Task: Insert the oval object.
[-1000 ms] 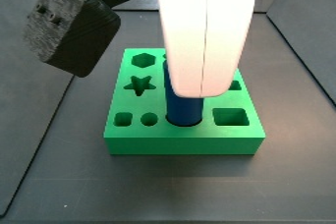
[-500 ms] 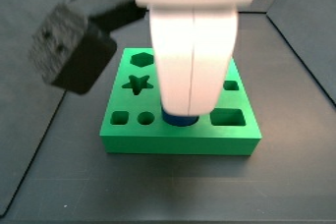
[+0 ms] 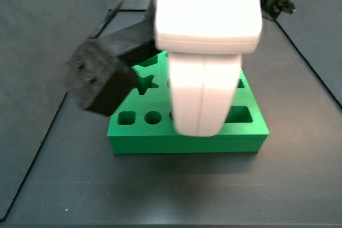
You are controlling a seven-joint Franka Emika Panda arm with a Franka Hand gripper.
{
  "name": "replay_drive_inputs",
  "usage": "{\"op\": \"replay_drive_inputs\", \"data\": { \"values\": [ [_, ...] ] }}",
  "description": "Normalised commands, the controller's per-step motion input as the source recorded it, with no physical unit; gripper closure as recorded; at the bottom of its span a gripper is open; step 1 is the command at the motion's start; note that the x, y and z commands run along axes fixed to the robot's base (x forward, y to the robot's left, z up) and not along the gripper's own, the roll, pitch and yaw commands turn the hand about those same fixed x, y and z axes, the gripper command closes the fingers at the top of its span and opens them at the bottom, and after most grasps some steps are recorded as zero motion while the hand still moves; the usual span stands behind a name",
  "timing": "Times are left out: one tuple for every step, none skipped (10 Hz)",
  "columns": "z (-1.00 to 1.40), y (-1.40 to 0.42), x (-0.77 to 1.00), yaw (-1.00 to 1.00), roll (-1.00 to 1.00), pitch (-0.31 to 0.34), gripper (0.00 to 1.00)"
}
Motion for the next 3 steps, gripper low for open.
{"op": "replay_drive_inputs", "data": {
  "values": [
    [-0.04,0.15,0.0,0.0,-0.15,0.0,1.0],
    [0.0,0.01,0.0,0.0,-0.03,0.0,1.0],
    [0.0,0.0,0.0,0.0,0.0,0.0,1.0]
  ]
}}
